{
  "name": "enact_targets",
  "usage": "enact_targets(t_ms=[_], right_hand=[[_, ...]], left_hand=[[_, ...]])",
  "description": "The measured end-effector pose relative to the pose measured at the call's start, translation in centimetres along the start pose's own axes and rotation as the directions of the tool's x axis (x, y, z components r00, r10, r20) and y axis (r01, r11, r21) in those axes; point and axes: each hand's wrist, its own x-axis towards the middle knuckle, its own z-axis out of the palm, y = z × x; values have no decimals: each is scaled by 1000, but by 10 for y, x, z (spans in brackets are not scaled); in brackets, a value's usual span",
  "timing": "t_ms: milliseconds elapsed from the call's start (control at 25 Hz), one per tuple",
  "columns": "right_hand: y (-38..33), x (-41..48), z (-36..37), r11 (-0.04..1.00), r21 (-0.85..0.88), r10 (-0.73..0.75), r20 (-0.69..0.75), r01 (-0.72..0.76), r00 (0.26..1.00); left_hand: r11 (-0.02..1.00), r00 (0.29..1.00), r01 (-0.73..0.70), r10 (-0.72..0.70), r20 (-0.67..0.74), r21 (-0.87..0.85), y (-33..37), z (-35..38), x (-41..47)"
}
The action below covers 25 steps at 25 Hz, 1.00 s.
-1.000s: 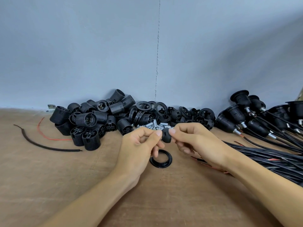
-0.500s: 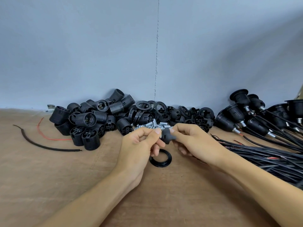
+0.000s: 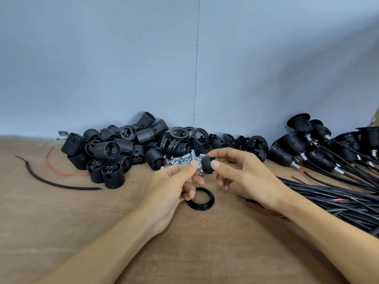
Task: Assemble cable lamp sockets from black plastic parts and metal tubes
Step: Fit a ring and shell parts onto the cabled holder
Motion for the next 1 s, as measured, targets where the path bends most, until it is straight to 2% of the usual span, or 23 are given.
enact_targets(t_ms=[160,320,400,440,560,640,720,840,920,1000], right_hand=[[-1,0,-2,999,51,10,46,-13,999],[-2,0,3,970,-220,115,25,-107,993],[0,1,5,930,-332,162,-8,-155,987],[0,1,5,925,-336,183,-17,-178,983],[0,4,4,949,-178,267,20,-259,964],[-1,5,5,946,-162,292,44,-282,955],[-1,4,5,948,-216,242,15,-234,970],[-3,1,4,983,-160,94,45,-86,995],[-5,0,6,981,-179,93,99,-74,991],[-6,2,7,963,-236,154,105,-126,982]], left_hand=[[986,999,-47,42,32,162,0,0,-1],[933,981,-190,188,37,305,-2,2,-6],[853,955,-292,286,80,433,-2,4,-10],[803,938,-337,332,100,491,-3,5,-12],[663,875,-447,464,139,601,-1,8,-17],[590,833,-496,530,158,637,0,8,-18],[601,835,-483,535,128,637,0,5,-16],[741,904,-378,425,50,555,-1,1,-11],[782,927,-338,372,43,524,-2,-1,-9],[772,926,-346,373,59,533,-1,0,-9]])
